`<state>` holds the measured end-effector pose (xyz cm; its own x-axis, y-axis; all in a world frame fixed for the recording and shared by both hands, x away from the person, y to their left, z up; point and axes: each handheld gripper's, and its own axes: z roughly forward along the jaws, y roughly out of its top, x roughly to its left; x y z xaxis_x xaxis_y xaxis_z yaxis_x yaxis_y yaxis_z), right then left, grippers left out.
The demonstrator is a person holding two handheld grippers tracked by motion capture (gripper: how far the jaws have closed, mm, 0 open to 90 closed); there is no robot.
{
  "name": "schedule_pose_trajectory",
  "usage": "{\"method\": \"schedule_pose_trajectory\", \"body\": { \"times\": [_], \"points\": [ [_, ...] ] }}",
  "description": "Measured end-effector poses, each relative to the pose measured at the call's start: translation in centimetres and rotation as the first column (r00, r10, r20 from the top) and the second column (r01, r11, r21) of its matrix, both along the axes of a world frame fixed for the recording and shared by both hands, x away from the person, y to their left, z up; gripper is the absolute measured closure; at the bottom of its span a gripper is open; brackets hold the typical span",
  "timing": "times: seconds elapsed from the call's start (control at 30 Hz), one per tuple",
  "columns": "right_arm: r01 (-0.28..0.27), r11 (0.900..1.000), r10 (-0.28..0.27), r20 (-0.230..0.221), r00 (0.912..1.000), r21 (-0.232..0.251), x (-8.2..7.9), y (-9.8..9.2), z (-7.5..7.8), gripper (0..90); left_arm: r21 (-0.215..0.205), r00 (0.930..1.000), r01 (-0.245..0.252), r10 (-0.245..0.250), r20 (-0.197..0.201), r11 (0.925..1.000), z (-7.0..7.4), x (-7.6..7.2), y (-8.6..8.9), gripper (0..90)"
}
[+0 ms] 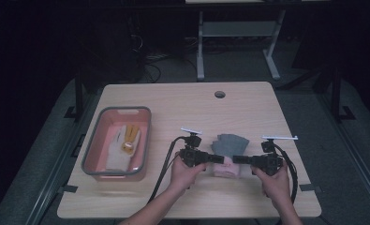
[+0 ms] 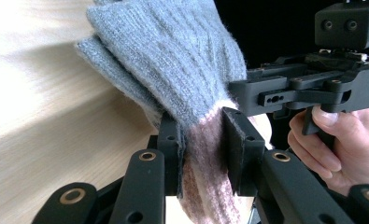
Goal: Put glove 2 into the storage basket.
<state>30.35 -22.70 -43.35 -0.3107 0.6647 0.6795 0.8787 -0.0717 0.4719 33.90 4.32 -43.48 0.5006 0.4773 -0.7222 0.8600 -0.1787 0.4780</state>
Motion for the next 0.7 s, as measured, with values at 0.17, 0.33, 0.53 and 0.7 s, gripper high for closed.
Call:
{"method": "schedule_pose_trajectory", "body": {
  "times": [0.17, 0.33, 0.53, 0.7],
  "points": [
    [-0.014, 1.000, 0.014, 0.009, 0.9999, 0.024, 0.2, 0.9, 0.7, 73.4, -0.002, 0.9999, 0.002, -0.002, 0.011, 1.0000, 0.9, 0.1, 1.1, 70.4],
    [-0.038, 0.999, 0.038, 0.015, 0.9992, 0.028, 0.6, 1.7, 1.5, 73.4, -0.012, 1.0000, 0.004, -0.004, 0.007, 0.9999, 1.6, 0.3, 2.2, 70.4],
    [-0.053, 0.998, 0.052, 0.020, 0.9984, 0.035, 1.3, 2.8, 2.4, 73.4, -0.010, 0.9999, 0.000, 0.001, 0.017, 1.0000, 2.7, 0.6, 3.4, 70.4],
    [-0.071, 0.997, 0.070, 0.026, 0.9972, 0.025, 1.9, 3.9, 3.3, 73.4, -0.016, 0.9996, -0.012, 0.013, 0.025, 0.9998, 3.3, 0.9, 4.6, 70.4]
  ]
}}
